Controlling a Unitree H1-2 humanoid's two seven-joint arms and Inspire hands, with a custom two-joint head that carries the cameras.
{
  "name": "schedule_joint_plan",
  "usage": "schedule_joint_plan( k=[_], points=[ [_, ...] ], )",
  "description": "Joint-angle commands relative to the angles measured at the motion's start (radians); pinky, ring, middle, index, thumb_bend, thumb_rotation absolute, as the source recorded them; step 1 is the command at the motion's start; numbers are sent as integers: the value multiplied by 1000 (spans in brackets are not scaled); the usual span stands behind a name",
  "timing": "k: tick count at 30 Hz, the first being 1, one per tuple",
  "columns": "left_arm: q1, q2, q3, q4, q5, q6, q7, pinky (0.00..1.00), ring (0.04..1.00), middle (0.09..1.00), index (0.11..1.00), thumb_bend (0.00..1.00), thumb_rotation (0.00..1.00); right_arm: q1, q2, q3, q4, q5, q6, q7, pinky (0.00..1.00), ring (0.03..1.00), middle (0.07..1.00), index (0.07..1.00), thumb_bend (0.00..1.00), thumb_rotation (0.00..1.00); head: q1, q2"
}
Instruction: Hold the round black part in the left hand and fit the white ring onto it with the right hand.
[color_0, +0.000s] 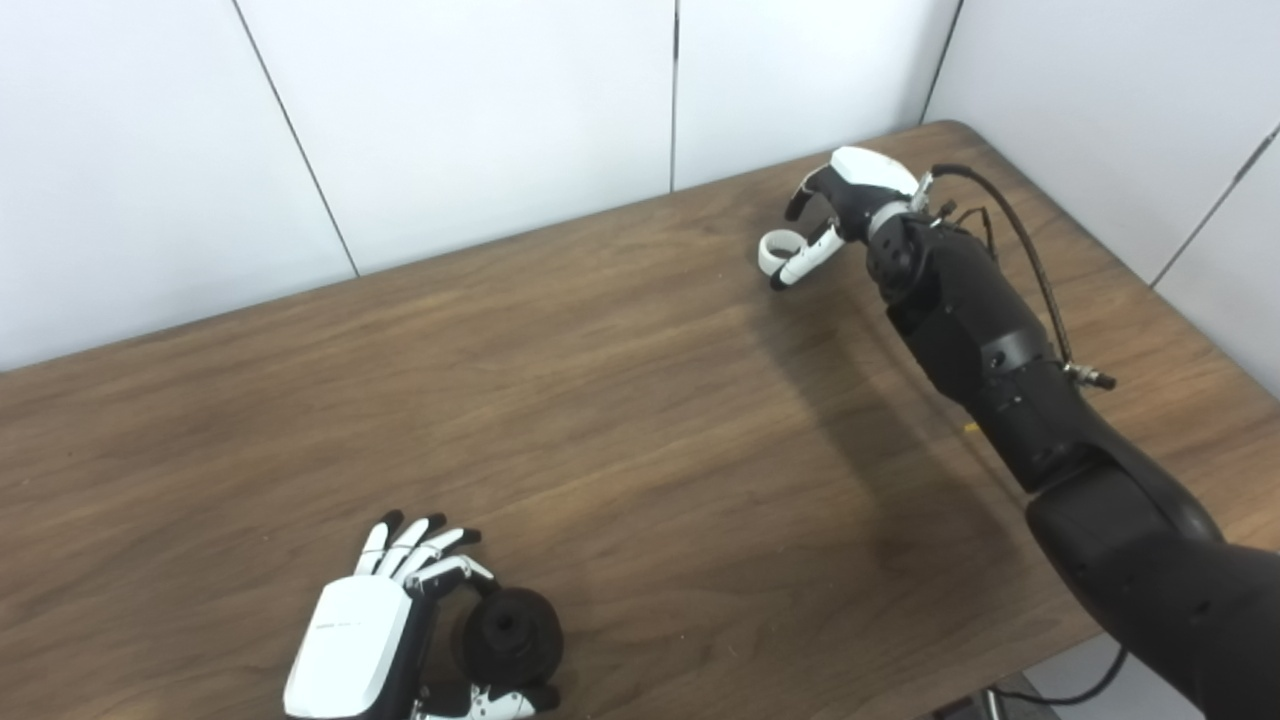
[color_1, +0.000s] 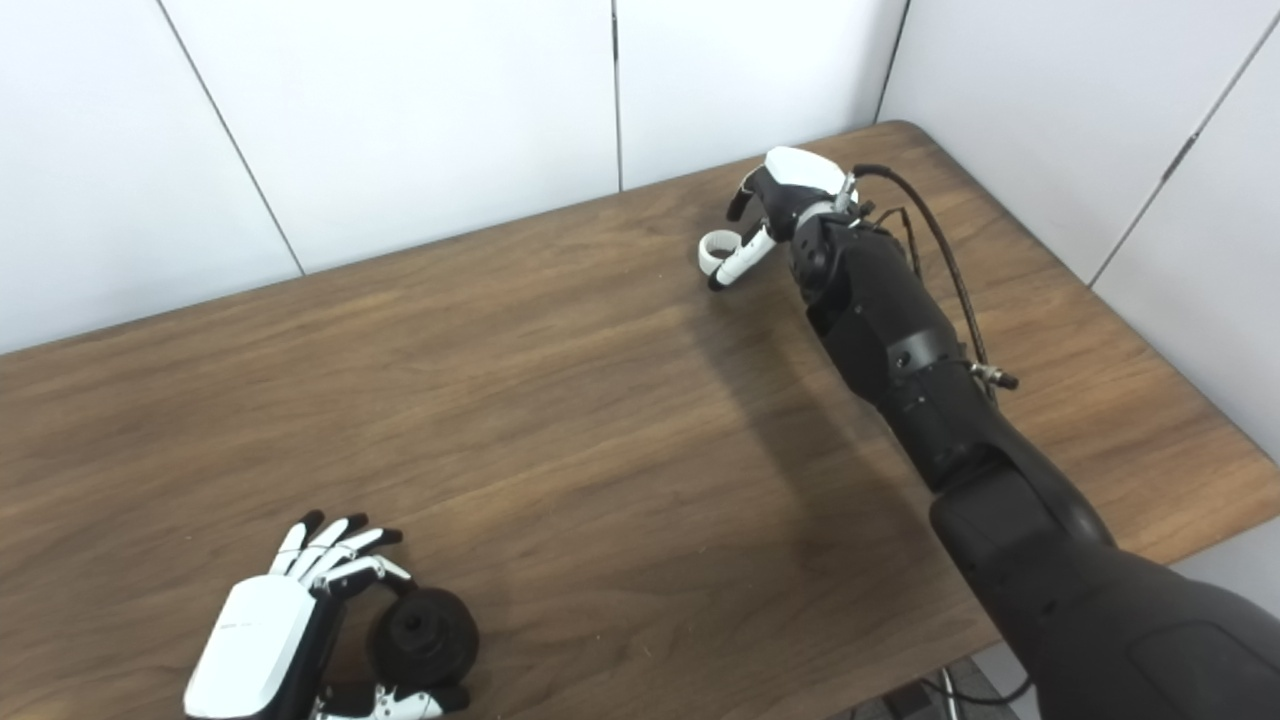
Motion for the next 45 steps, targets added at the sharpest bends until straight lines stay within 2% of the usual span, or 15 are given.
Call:
schedule_joint_plan(
  k=[1,14,15,16,18,29,38,41,45],
  points=[
    [23,15,4,3,29,19,-25,1000,907,816,486,520,57,-45,-28,-13,-24,-10,3,-4,988,980,906,669,821,253,0,0],
    [25,12,2,2,43,21,-25,1000,905,815,486,520,57,-36,-28,2,-29,24,2,-23,1000,983,887,591,797,205,-3,4],
    [24,11,1,1,45,22,-27,1000,903,814,486,520,57,-35,-28,5,-28,24,2,-24,1000,983,885,543,664,178,-1,4],
    [24,11,1,1,47,22,-28,1000,903,815,486,520,57,-34,-29,7,-28,25,2,-25,1000,982,882,513,582,161,-1,4],
    [24,10,1,0,45,22,-29,1000,905,816,486,520,57,-32,-28,7,-25,24,2,-29,1000,982,879,494,532,150,-1,4],
    [25,3,-1,-5,52,22,-30,1000,902,815,486,520,57,-15,-30,-1,-29,53,1,-59,1000,972,848,487,523,135,-1,3],
    [22,-5,-6,1,67,21,-26,1000,903,815,487,520,58,-2,-51,22,-33,67,-8,-74,995,963,830,487,521,130,12,5],
    [22,-12,-9,-3,71,26,-31,1000,905,816,486,520,58,8,-73,43,-71,72,-31,-61,989,959,834,487,522,131,36,9],
    [19,-19,-18,-8,92,35,-42,1000,905,816,486,519,59,33,-102,81,-190,80,-58,-15,992,962,839,487,522,131,73,16]
  ],
)
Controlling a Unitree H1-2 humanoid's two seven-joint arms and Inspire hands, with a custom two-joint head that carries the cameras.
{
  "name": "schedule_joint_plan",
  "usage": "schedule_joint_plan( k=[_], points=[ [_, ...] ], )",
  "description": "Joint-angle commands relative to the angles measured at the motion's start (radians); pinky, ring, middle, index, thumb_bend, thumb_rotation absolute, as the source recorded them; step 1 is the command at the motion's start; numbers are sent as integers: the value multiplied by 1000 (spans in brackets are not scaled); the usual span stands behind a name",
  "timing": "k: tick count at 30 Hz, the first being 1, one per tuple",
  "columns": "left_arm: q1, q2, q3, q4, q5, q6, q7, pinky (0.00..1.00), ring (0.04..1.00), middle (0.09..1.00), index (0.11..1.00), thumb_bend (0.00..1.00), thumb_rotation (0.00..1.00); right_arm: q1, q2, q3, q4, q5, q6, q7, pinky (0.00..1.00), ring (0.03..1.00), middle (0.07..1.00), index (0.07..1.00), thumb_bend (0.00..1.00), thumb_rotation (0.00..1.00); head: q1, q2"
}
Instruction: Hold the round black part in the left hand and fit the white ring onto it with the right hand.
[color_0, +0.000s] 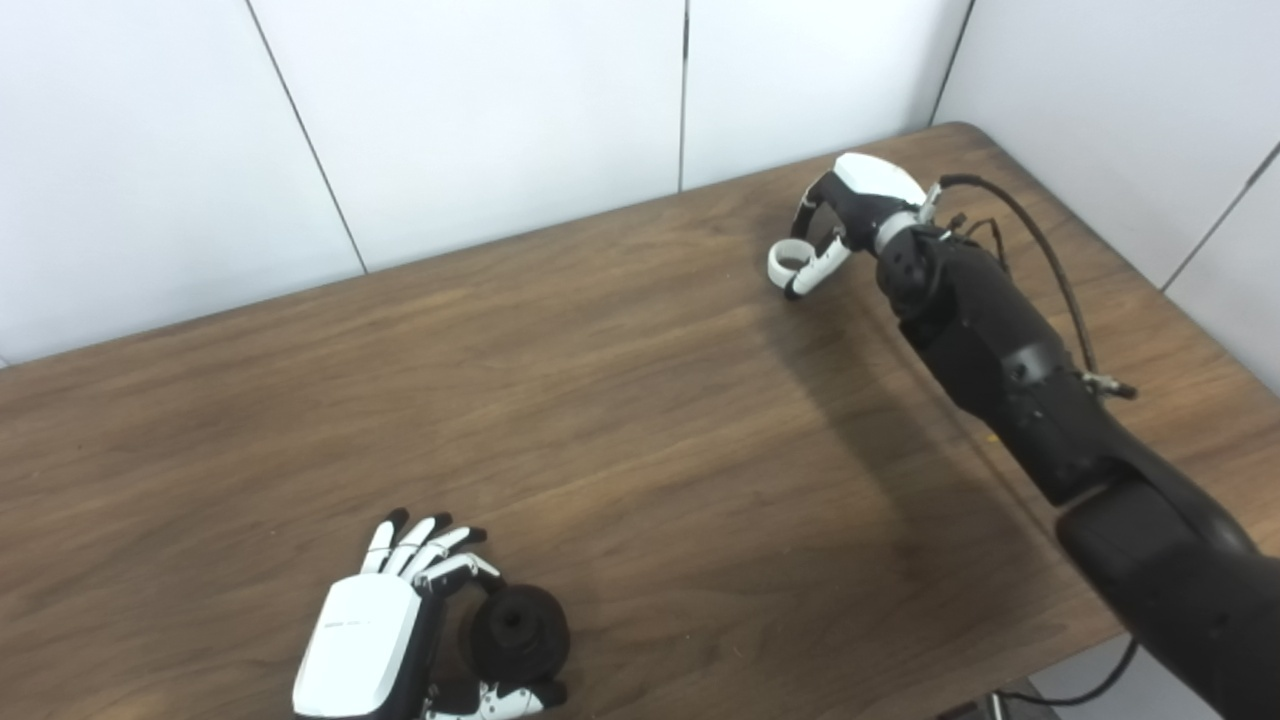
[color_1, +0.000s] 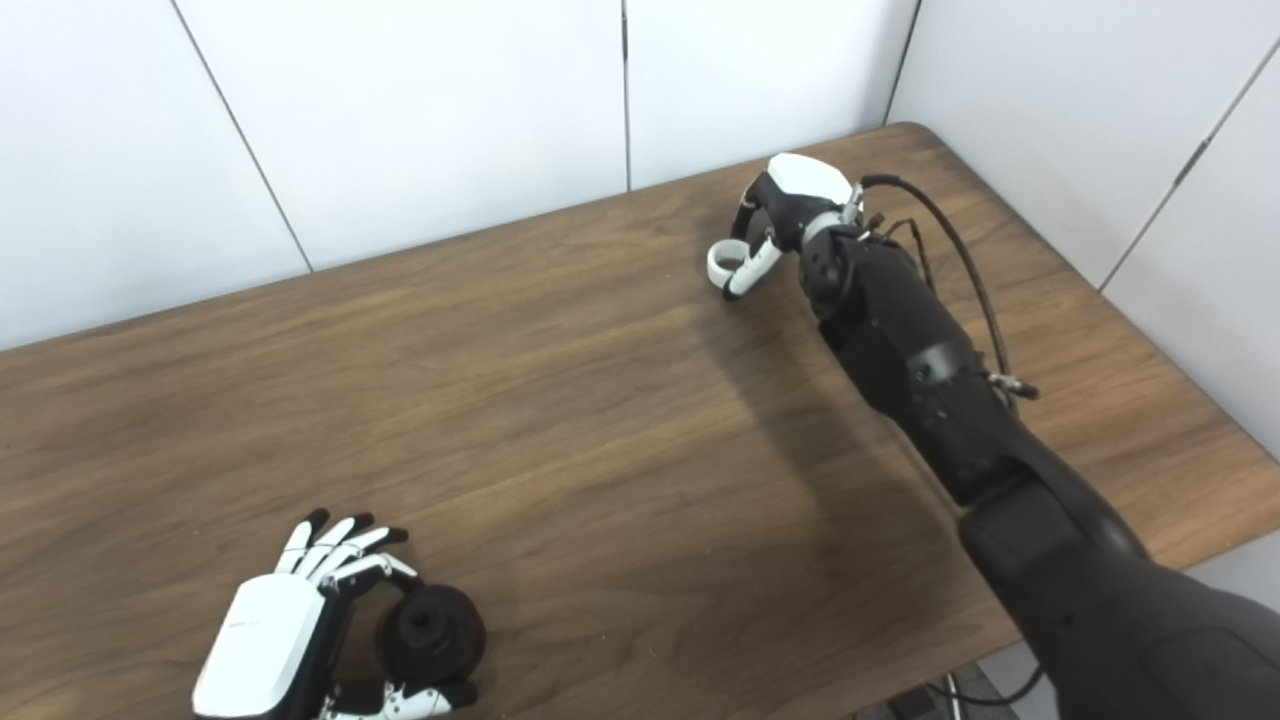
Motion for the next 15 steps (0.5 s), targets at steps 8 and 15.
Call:
schedule_joint_plan(
  k=[8,15],
  points=[
    [12,-21,-35,-19,75,63,-76,1000,916,821,487,520,58,16,-57,59,-339,-16,-36,120,987,965,826,485,523,133,97,22],
    [10,-56,-59,-38,112,94,-101,1000,917,819,487,520,58,70,-59,84,-551,-16,-37,233,970,942,797,483,524,133,198,54]
  ],
)
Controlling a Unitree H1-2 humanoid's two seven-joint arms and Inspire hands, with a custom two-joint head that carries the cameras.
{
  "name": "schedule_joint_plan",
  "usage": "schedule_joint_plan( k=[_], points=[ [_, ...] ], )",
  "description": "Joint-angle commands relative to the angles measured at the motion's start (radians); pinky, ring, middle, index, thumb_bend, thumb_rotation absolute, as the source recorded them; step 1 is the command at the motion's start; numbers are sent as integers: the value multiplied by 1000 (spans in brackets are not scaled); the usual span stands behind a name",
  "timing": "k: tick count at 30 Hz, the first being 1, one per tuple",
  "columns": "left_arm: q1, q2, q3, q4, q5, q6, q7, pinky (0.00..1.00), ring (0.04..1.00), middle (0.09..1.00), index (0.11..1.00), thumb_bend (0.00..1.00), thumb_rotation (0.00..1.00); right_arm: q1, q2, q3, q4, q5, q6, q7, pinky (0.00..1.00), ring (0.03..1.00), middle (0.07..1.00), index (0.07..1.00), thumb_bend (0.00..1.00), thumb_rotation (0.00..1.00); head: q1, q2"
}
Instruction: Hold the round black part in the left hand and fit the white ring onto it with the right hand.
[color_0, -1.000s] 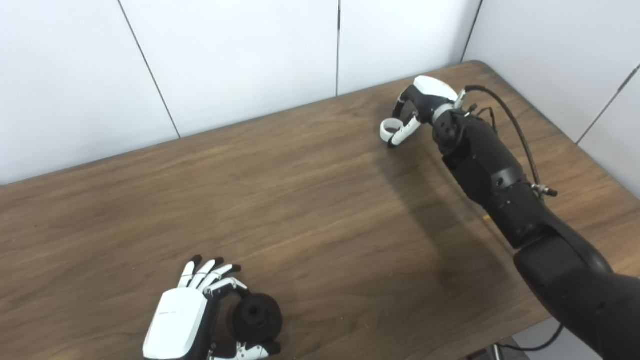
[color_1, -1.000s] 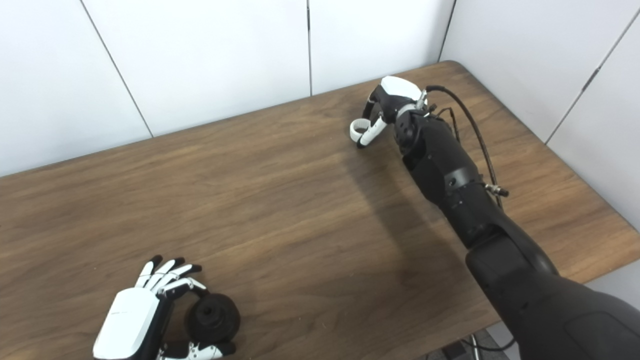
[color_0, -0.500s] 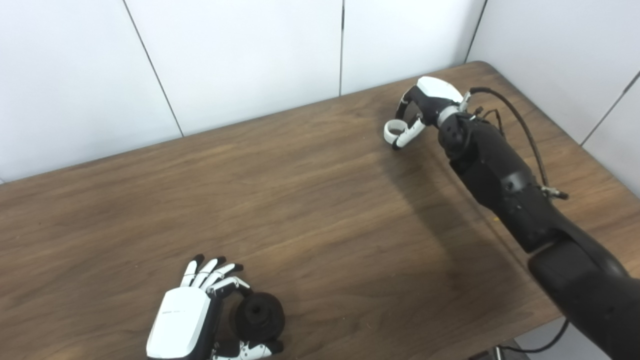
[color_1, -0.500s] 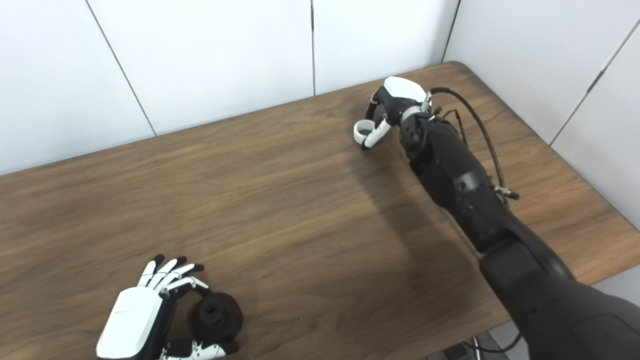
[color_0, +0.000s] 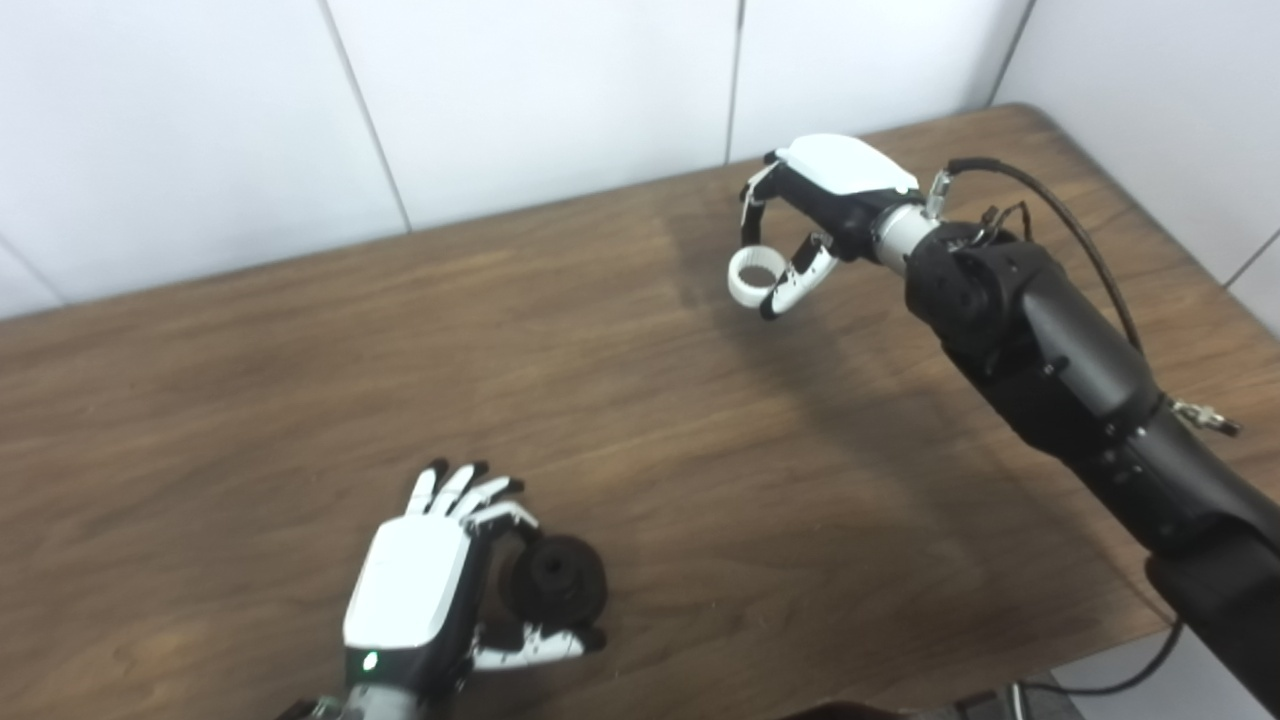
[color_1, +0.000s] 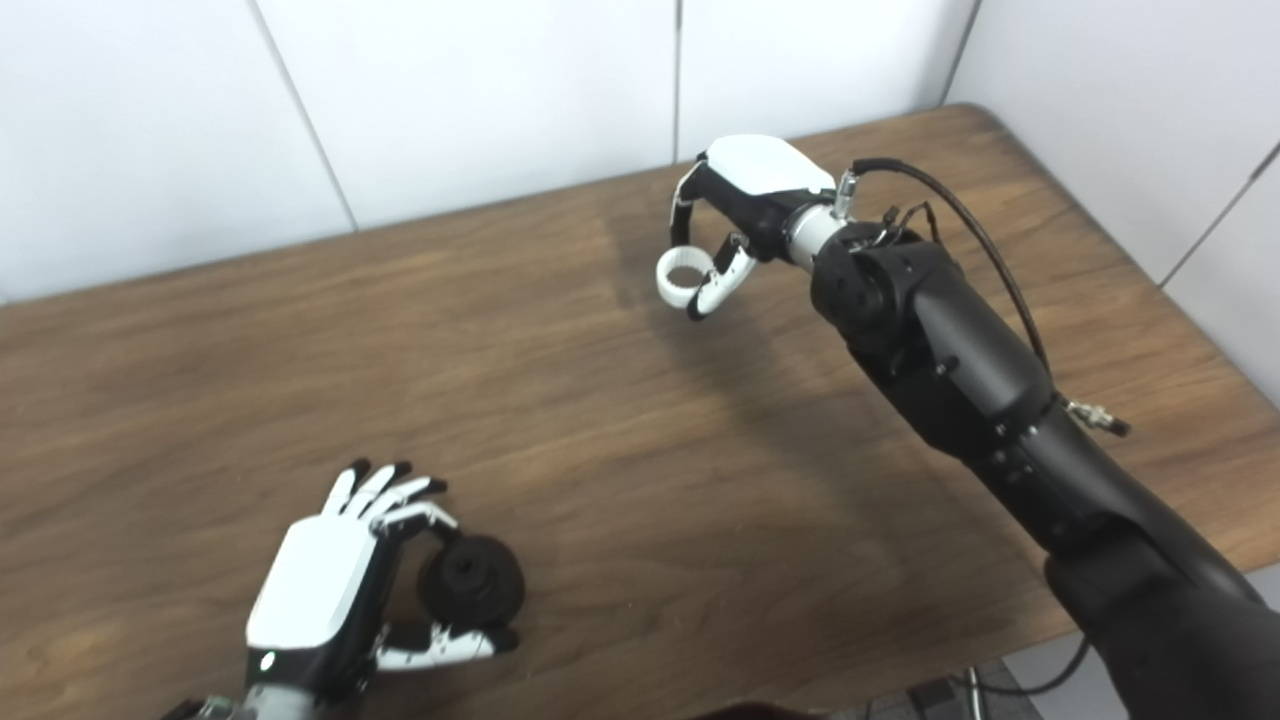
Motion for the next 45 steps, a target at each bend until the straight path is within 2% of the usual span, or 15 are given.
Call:
schedule_joint_plan(
  k=[1,6,10,20,25,33,40,45],
  points=[
    [11,-4,-19,-4,31,15,-53,1000,917,819,487,520,58,-15,-23,-9,-80,-11,-15,22,968,941,797,483,524,133,28,10],
    [8,-26,-35,-15,47,35,-73,1000,917,816,486,520,57,39,-8,19,-213,-18,-22,101,975,943,804,484,524,132,76,34],
    [6,-41,-43,-21,56,45,-82,1000,918,818,486,520,56,73,28,34,-304,-11,-25,144,979,941,812,483,525,133,88,44],
    [-8,-66,-62,-23,87,68,-105,1000,921,820,485,520,56,119,115,78,-433,-28,-56,232,987,947,820,483,525,134,128,71],
    [-14,-78,-68,-21,100,75,-114,1000,922,821,485,519,57,133,155,85,-472,-23,-71,252,993,951,820,482,525,133,142,77],
    [-25,-96,-84,-17,116,96,-122,1000,919,820,485,520,57,139,187,85,-508,-3,-87,294,1000,962,824,482,524,133,171,91],
    [-31,-111,-90,-15,138,107,-147,1000,925,824,485,520,58,134,205,76,-516,10,-94,313,1000,969,823,483,524,134,182,101],
    [-33,-114,-91,-15,141,107,-141,1000,919,818,485,521,58,134,218,83,-502,1,-115,315,1000,963,820,483,524,134,181,105]
  ],
)
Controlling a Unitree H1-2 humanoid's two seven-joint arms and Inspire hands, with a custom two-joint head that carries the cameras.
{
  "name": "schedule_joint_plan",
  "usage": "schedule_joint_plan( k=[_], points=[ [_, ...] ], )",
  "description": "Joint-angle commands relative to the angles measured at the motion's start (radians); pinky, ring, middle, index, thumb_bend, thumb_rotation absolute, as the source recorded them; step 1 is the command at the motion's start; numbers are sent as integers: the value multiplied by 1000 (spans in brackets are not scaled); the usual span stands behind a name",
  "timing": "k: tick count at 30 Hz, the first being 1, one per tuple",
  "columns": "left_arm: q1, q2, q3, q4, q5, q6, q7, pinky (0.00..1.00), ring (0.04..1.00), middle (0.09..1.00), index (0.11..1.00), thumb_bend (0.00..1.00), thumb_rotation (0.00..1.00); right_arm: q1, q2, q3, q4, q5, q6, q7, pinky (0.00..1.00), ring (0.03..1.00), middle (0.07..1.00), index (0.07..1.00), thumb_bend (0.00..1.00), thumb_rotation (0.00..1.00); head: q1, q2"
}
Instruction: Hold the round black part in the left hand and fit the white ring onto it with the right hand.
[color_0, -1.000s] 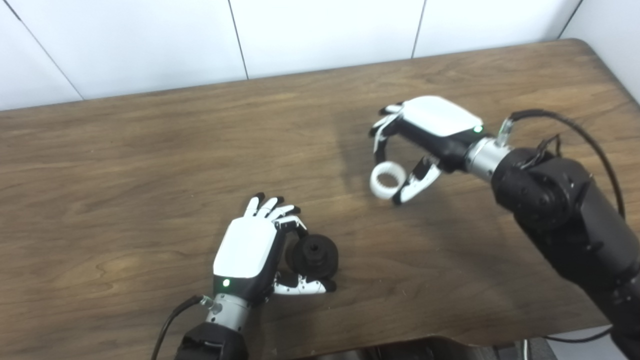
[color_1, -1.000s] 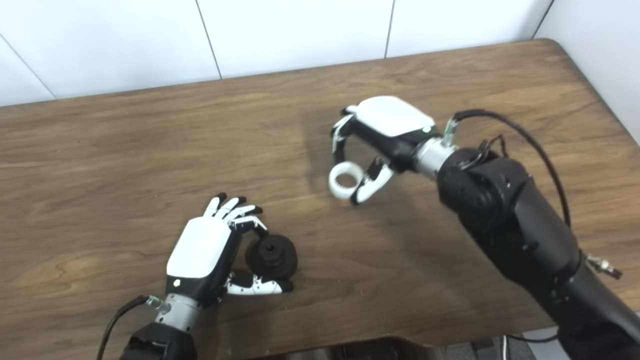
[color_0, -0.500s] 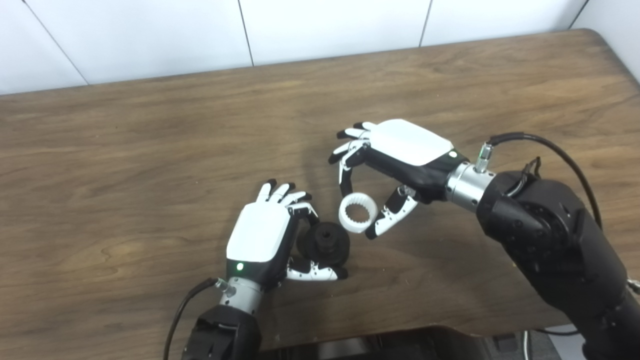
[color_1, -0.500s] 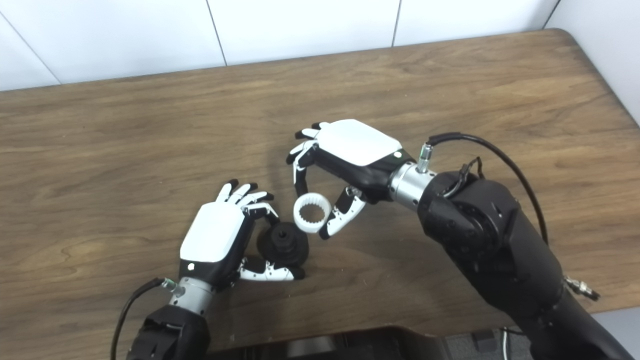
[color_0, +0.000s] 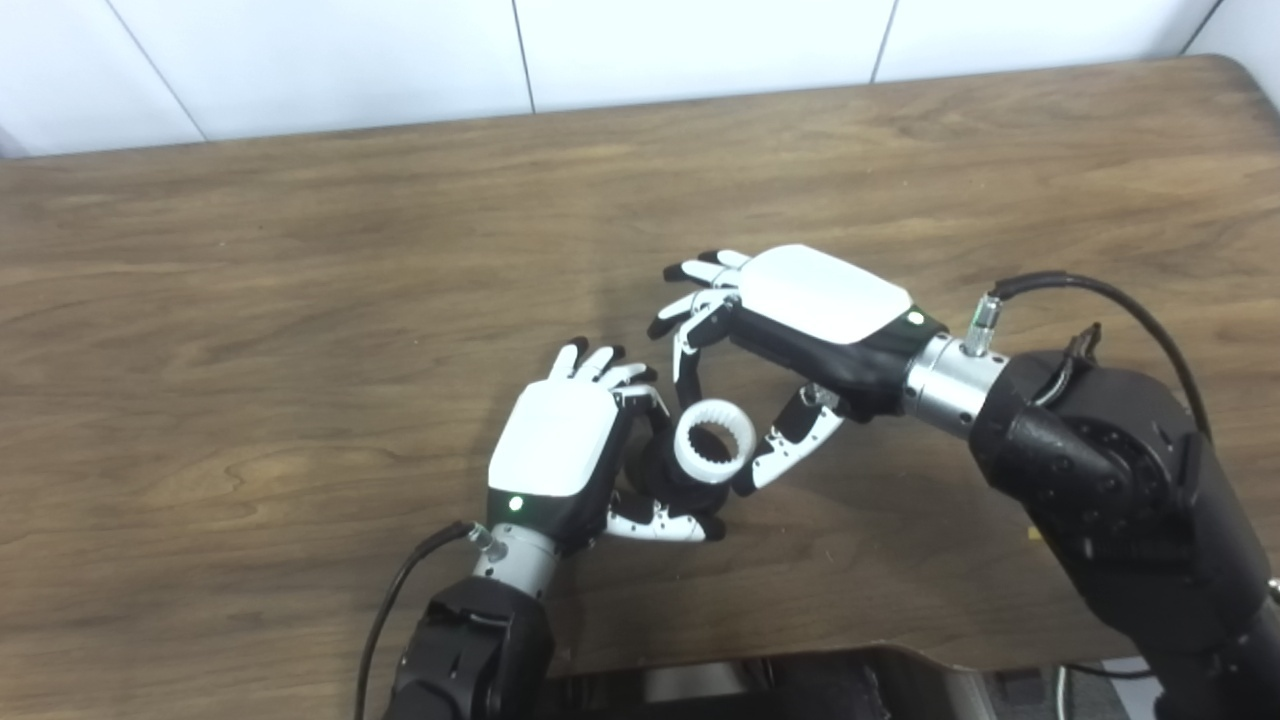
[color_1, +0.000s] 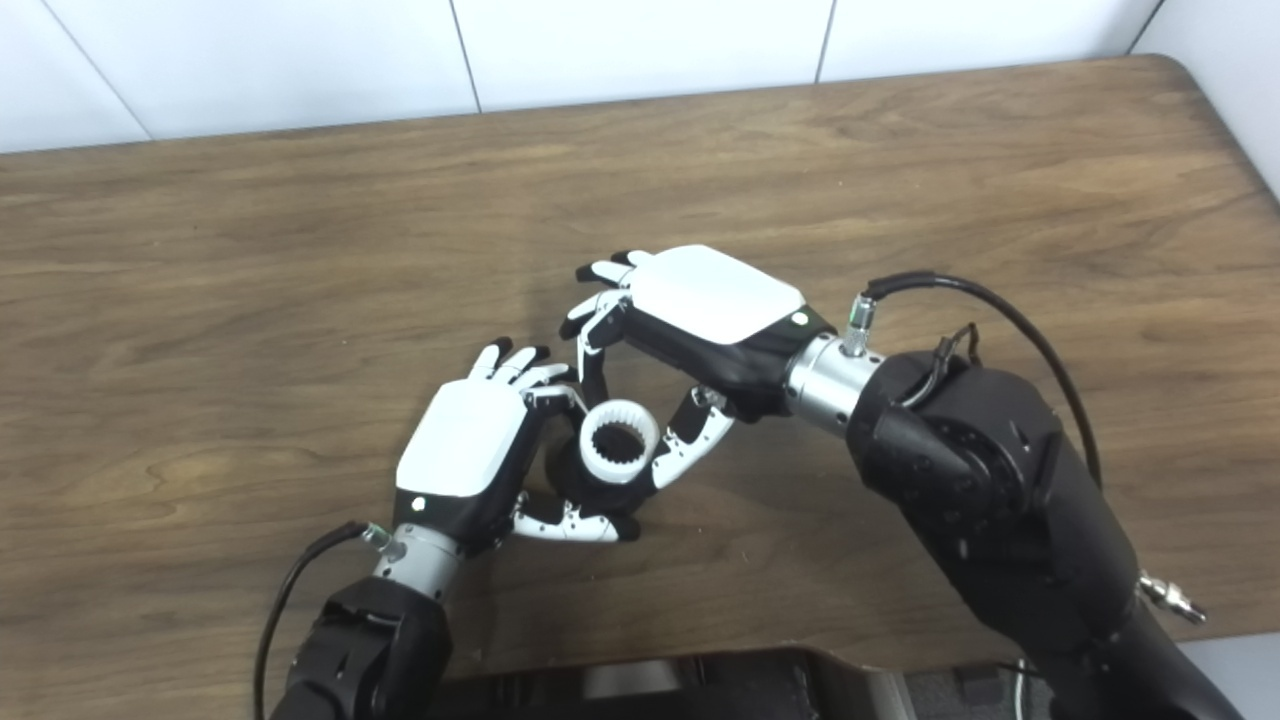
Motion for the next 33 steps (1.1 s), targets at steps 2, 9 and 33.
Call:
schedule_joint_plan(
  k=[2,9,33],
  points=[
    [-4,-7,-13,6,12,-3,-24,1000,920,817,484,521,58,-25,6,-10,-4,-6,-36,-19,1000,961,819,483,524,134,1,0],
    [-5,-10,-15,1,20,1,-36,1000,926,822,485,520,58,-13,18,-14,43,-24,-86,-48,989,959,818,482,525,136,3,4],
    [-2,-18,-13,-13,28,2,-53,1000,927,823,485,520,57,9,53,-16,86,-60,-147,-61,992,973,831,483,524,133,0,14]
  ],
)
